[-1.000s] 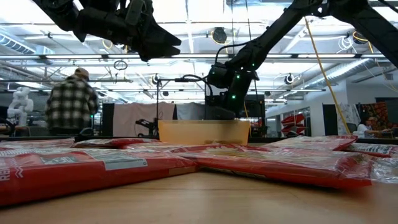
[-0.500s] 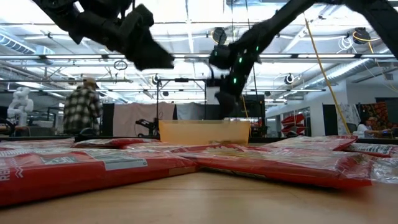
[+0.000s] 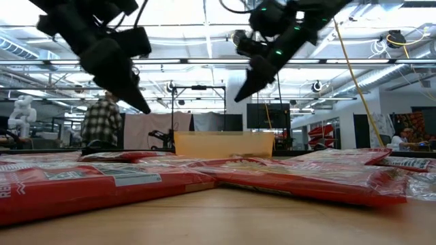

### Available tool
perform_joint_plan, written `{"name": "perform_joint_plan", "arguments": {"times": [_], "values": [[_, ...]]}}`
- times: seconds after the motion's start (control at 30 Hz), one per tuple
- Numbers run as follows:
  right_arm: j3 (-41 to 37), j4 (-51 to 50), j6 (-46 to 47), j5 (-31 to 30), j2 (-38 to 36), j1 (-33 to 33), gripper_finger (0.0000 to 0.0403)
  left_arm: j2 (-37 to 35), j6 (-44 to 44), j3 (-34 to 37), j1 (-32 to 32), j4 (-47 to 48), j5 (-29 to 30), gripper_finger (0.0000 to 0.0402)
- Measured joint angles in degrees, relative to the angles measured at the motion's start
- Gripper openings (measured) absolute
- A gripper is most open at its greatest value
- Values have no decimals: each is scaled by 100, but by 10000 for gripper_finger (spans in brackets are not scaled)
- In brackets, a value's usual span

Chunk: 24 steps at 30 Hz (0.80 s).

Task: Sort popcorn bags into baskets
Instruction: Put the popcorn pack into the orange bin

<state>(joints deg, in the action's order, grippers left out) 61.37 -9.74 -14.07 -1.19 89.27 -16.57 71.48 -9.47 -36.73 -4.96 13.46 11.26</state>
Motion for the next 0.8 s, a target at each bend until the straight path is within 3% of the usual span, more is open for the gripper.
{"name": "perform_joint_plan", "arguments": {"times": [0.2, 0.37, 0.47, 0.7, 0.8], "values": [[-1470, 2201, -20, -2, -480, 575, 0, 282, -85, -1, -895, -2, 464, 244], [-2194, 3388, -8, -52, -557, 933, 0, 789, -254, 0, -1254, 89, 678, 245], [-2304, 3490, -18, -203, -563, 997, 0, 1069, -514, 0, -1326, 112, 776, 257], [-2308, 3394, -6, -221, -561, 965, 0, 1485, -680, 0, -1456, 381, 1773, 313], [-2308, 3388, 147, -222, -561, 955, 0, 1646, -673, 0, -1392, 415, 1807, 322]]}}
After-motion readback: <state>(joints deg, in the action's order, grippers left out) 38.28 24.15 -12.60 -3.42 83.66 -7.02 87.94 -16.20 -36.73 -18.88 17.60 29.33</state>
